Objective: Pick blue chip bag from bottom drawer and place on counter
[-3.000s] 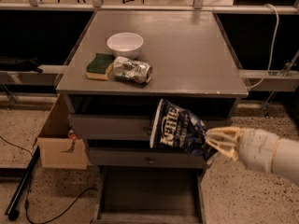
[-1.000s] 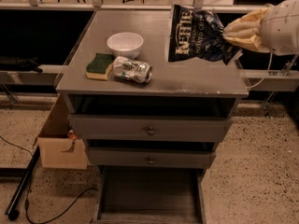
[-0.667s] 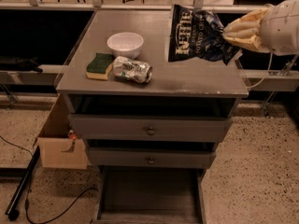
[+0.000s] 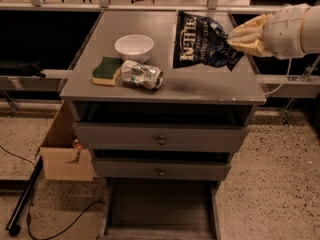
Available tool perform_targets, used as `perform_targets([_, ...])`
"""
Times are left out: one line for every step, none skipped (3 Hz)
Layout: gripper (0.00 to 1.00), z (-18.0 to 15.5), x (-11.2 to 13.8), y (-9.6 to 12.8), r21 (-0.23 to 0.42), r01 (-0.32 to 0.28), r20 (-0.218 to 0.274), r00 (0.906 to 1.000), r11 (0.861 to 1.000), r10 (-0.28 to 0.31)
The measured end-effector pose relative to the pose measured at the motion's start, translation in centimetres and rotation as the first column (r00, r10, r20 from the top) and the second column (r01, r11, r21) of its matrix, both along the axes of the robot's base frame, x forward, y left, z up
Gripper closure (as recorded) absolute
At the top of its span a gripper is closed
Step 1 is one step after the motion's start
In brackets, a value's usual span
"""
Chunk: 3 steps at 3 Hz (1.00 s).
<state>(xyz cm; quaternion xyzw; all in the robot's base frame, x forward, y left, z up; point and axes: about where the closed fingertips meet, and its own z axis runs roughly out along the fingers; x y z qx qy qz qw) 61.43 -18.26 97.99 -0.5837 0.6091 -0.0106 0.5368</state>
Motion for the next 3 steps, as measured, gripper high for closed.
perform_targets([1.0,-1.9,1.3,-0.9,-0.004,0.019,-0.031,0.9993,1.0,-0.02])
perform_targets([1.0,-3.2,1.7,-1.8,-0.003,0.038,-0.058,0.9976,0.999,-0.038])
perform_targets([1.0,-5.0,2.1,-1.9,-0.001,0.046,-0.095,0.9945,0.999,-0.045])
